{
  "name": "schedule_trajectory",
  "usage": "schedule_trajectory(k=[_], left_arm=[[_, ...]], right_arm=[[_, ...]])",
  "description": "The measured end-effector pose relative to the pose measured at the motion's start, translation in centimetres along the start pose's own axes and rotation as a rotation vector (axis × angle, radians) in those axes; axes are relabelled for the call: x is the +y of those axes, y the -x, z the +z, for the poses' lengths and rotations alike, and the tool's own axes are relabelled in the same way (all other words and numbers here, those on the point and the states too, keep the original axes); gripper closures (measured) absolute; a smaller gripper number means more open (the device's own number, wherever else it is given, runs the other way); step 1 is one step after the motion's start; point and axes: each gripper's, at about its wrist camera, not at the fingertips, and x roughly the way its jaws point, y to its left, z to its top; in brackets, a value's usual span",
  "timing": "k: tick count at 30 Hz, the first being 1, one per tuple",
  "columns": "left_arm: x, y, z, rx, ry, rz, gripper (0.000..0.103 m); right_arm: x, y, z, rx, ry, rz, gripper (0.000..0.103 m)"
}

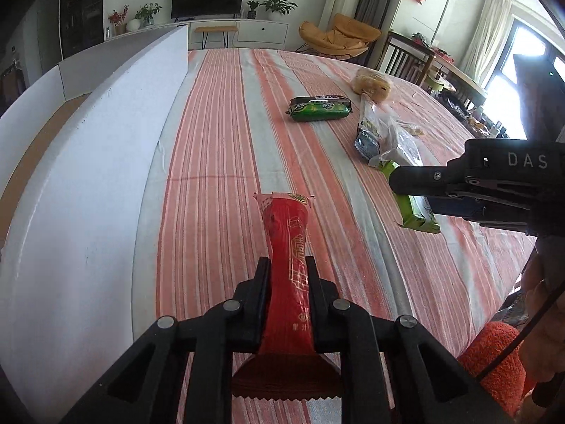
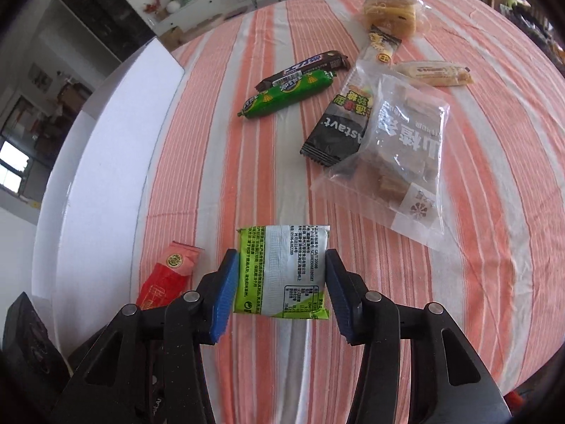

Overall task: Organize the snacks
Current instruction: 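Carry the red snack toward the box while the right tool grasps the green printed pouch, then drop the red snack and green pouch into the cardboard box, opening both tools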

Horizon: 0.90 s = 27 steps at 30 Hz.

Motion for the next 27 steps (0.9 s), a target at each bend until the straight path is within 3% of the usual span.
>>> schedule_trajectory(k=[4,11,27], left_arm=[[-2.3,1.6,0.3,-0.043,-0.069,0.006,0.086],[-3.9,2.8,0.5,-0.082,-0.148,0.065,0.086],[-3.8,3.8,0.8,-0.101,-0.177,0.086,0.086]], right_arm=[[-2.6,3.4,-2.4,-0.064,-0.082,0.042,0.052],[-5.1,2.9,-5.3,-0.081,-0.178,0.085,0.052],[-4.4,0.6,-3.6,-0.097,-0.159,0.104,0.052]])
